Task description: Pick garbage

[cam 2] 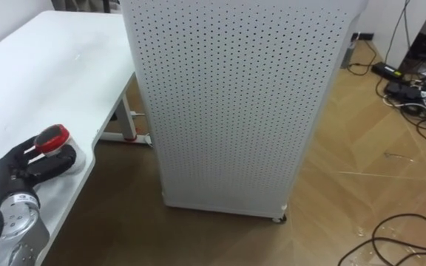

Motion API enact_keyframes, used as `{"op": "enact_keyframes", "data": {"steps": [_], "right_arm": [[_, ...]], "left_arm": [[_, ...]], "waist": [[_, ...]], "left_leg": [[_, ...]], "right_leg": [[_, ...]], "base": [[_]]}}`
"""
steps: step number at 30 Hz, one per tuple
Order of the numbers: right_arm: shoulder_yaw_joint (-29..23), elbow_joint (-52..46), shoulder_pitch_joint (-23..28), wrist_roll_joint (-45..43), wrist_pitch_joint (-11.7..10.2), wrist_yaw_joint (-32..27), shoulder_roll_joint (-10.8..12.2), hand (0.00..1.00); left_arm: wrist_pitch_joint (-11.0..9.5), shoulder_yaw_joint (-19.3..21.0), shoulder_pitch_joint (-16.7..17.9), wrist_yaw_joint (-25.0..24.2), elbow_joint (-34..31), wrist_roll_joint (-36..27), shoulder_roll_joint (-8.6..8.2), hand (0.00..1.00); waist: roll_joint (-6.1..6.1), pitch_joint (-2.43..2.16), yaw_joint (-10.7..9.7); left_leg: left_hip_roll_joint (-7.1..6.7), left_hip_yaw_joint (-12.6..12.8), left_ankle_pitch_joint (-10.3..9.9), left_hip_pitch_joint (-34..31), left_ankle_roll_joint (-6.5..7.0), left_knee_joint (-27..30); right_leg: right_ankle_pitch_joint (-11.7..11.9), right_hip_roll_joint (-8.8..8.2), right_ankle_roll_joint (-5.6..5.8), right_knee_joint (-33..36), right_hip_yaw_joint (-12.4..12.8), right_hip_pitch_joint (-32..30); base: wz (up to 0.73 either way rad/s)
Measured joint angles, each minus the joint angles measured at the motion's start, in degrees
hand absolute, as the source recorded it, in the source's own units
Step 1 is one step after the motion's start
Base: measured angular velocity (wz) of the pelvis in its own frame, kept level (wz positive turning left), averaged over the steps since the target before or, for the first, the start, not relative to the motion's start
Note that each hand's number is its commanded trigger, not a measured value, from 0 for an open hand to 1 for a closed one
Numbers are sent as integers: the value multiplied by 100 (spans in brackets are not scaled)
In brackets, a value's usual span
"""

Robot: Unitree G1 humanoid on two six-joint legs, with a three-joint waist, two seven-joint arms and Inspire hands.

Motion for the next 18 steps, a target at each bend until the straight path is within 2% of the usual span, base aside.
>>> {"op": "enact_keyframes", "data": {"steps": [7, 11, 14, 18], "right_arm": [[-1, -79, -4, -2, 0, 17, -12, 100], [0, -118, -25, 8, 0, 19, -22, 100], [0, -103, -35, 11, -1, 18, -23, 100], [4, -98, -56, 13, -4, 18, -23, 100]], "left_arm": [[0, -1, -68, -1, 0, -78, 1, 100], [0, -15, -250, 1, 83, -200, 6, 100], [0, -16, -470, 2, 297, -256, 27, 100], [-18, -19, -589, -1, 407, -483, 77, 100]], "waist": [[-28, -19, 8], [-40, -26, -20], [-46, -22, -52], [-61, -5, -120]], "left_leg": [[5, 14, 3, -68, 4, 3], [4, 14, 7, -169, 11, 30], [-2, 20, 12, -194, 19, 36], [1, 51, 12, -195, 19, 25]], "right_leg": [[0, 0, 0, 17, 12, -81], [10, -3, 12, 18, 15, -169], [12, -9, 14, 18, 39, -203], [12, -7, 14, 14, 90, -224]], "base": [[0], [0], [-1], [-4]]}}
